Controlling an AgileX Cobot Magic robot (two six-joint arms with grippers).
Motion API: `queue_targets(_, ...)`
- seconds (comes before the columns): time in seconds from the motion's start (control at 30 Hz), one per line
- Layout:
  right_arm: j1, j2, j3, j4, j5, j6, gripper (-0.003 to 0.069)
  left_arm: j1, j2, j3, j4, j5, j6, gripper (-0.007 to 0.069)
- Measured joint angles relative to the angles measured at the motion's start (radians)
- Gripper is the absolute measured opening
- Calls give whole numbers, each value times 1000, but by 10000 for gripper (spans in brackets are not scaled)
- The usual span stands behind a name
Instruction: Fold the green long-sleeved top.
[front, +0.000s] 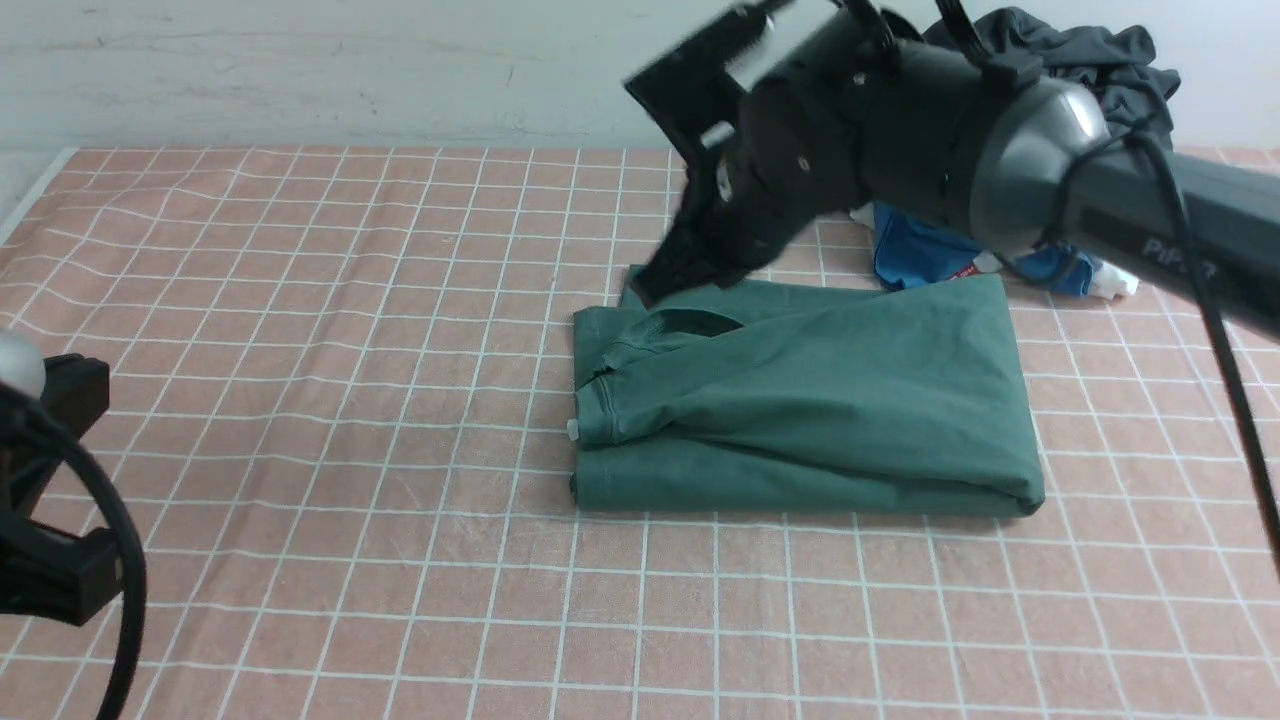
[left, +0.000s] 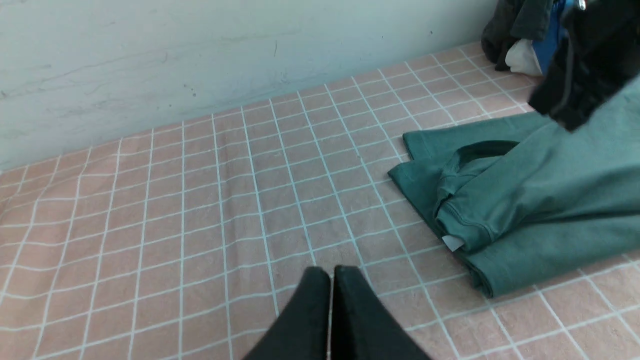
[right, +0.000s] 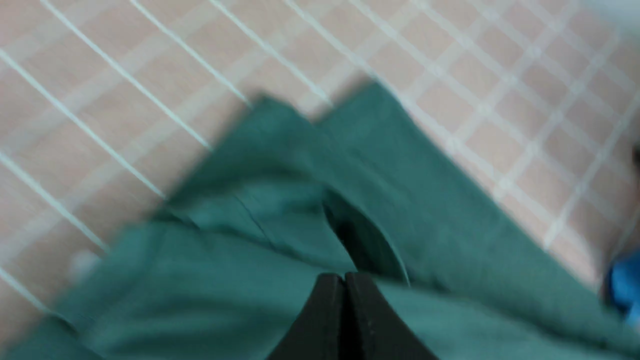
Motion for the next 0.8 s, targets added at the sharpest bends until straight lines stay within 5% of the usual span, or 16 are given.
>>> queue_targets(0.3,33,10,261,72,-208,85,-13,0,-49,29,0,-68,0,-3)
queue_targets(0.63,88,-413,159,-12,-67,85,-14,-1,-90,30,0,-70,0,-3)
queue_targets(0.8,106,-777,278,-99,92,105,-14,-49,-144,30,0,-68,0,-3)
